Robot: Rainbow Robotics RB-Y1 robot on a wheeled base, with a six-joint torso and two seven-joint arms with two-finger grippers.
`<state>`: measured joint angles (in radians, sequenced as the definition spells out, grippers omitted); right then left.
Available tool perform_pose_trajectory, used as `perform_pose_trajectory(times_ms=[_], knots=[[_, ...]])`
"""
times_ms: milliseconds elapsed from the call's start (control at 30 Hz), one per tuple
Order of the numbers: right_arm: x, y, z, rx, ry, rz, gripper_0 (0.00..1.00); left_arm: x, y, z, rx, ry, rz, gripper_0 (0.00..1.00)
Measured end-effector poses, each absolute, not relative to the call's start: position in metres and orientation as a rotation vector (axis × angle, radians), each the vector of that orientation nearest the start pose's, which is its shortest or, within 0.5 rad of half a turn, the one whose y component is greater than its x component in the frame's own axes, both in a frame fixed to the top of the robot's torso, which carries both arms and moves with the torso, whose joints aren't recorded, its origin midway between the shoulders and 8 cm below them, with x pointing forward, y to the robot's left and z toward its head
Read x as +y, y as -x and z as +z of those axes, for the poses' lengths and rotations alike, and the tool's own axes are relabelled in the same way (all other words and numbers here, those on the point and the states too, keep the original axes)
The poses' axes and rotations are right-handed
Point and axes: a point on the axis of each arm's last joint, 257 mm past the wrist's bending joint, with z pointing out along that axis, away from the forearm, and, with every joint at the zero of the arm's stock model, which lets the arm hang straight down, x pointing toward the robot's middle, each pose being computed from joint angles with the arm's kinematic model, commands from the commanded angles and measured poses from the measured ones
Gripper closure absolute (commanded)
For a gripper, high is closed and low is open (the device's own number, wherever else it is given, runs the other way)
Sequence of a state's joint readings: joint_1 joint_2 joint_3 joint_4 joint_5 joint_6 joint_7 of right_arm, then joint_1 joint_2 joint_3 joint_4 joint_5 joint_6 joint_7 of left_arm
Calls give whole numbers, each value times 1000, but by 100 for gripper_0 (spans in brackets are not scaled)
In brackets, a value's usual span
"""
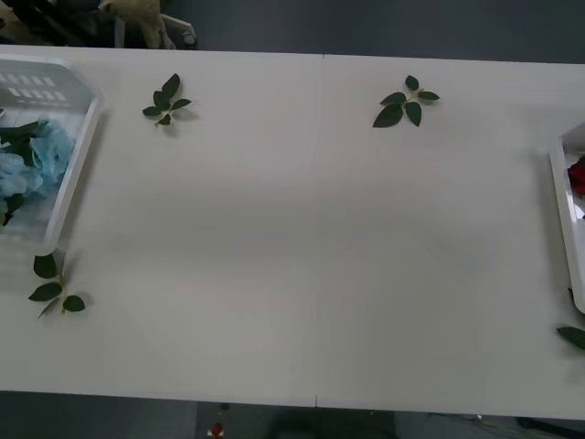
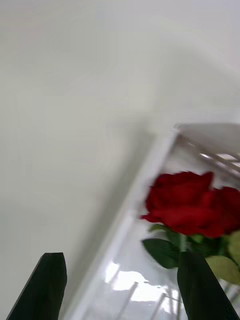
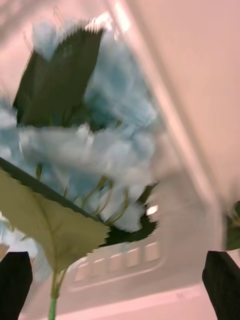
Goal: Put the red flowers into the right box and the blue flowers into the left box
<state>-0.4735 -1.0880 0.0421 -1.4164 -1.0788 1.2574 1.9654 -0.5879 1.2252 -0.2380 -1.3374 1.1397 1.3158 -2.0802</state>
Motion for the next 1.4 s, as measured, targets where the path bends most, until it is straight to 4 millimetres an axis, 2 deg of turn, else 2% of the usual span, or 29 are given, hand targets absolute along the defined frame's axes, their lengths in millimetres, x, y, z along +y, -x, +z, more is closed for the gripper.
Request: perform_pose_trajectory(times_ms=[133, 267, 367, 500, 633, 733, 867, 1067, 1200, 1300, 1400], knots=[[-412, -498, -147, 2438, 766, -40, 35, 426, -501, -98, 2437, -757, -48, 0], [-386, -477, -139, 2383, 994, 57, 35, 353, -504, -80, 2295, -771, -379, 0], [-369, -468, -130, 2294, 1132, 131, 35, 305, -516, -90, 2206, -750, -539, 0], [-353, -457, -126, 2172, 1318, 175, 35, 246, -528, -122, 2023, -828, -630, 0], [-332, -449, -125, 2064, 1413, 252, 35, 195, -522, -160, 1885, -910, -688, 0], [-312, -447, -125, 1960, 1470, 302, 35, 165, -512, -175, 1870, -894, -780, 0], [-285, -445, -135, 1890, 1503, 378, 35, 131, -491, -177, 1743, -1056, -815, 0], [-250, -444, -148, 1844, 1484, 476, 35, 88, -472, -149, 1574, -1143, -846, 0], [-231, -439, -153, 1817, 1500, 536, 35, 54, -445, -126, 1464, -1235, -888, 0], [-209, -434, -158, 1780, 1522, 595, 35, 32, -423, -112, 1381, -1263, -981, 0], [-191, -420, -178, 1790, 1595, 644, 35, 19, -407, -111, 1348, -1262, -1032, 0]])
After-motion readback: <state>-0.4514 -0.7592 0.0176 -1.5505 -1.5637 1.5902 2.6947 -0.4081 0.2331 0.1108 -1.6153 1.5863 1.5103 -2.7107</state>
